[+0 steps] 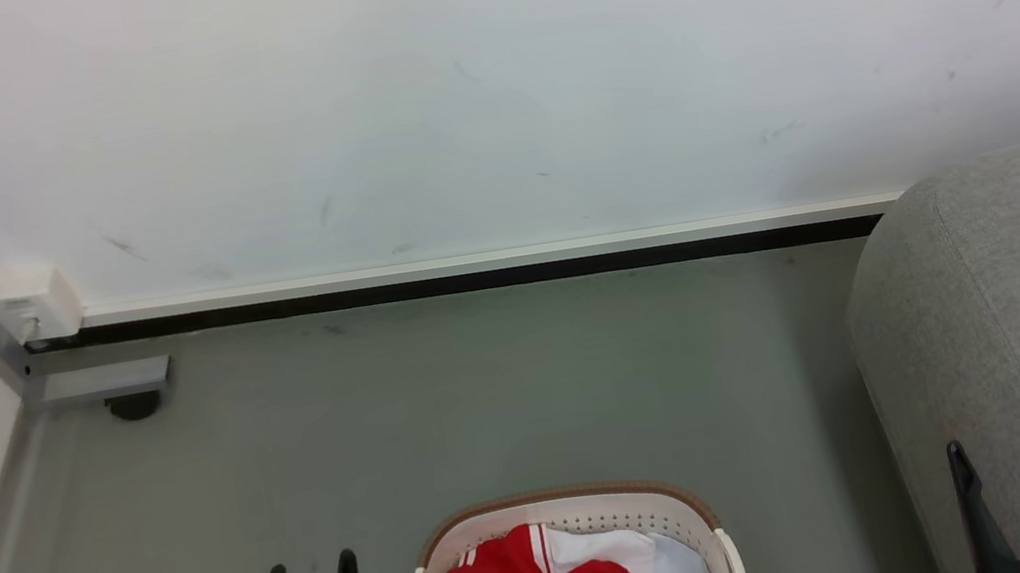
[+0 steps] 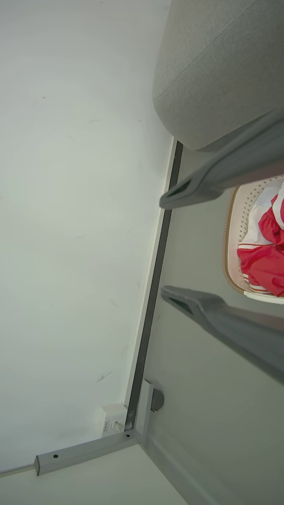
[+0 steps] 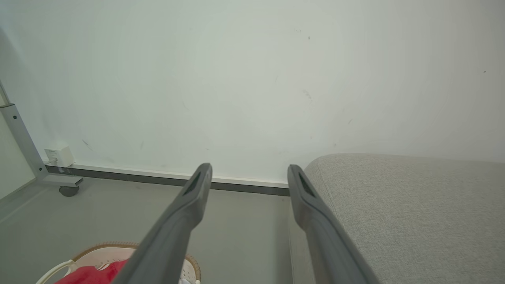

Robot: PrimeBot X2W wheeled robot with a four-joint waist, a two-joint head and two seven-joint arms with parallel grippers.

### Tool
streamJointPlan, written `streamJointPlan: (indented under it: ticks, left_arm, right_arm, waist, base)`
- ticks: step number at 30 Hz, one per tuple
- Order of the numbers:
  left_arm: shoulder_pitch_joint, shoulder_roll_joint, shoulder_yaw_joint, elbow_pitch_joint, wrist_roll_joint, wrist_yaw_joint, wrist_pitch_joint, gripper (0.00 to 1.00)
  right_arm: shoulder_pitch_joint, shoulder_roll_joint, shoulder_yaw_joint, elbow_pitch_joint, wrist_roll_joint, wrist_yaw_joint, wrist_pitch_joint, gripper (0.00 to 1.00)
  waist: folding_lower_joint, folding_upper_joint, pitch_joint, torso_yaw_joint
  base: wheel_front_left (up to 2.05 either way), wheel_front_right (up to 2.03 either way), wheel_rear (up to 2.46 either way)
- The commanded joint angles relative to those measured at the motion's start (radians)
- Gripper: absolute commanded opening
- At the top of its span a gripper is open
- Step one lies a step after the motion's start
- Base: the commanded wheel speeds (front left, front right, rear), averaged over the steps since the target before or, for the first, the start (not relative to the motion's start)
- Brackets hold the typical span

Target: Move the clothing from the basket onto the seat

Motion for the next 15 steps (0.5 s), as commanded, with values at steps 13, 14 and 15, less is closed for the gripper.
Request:
streamJointPlan:
  ticks: [13,14,15]
  left_arm:
    - [-0.024,0.009,0.001,-0.009,0.026,0.001,-0.001,1.0]
    - [-0.036,0.012,-0.005,-0.008,0.029,0.001,-0.001,1.0]
    - [-0.047,0.015,-0.011,-0.007,0.029,0.001,-0.001,1.0]
  right_arm:
    - [-0.044,-0.005,0.032,-0.019,0.049,-0.002,0.0,1.0]
    - [-0.049,-0.005,0.034,-0.022,0.052,-0.002,0.0,1.0]
    - [-0.057,-0.005,0.038,-0.025,0.055,-0.002,0.0,1.0]
  waist:
    - [0.0,-0.0001,0.065,-0.102]
    - [0.0,-0.0001,0.078,-0.113]
    - [0.0,-0.0001,0.093,-0.124]
  base:
    - [0.0,0.0,0.0]
    - [0.0,0.0,0.0]
    - [0.0,0.0,0.0]
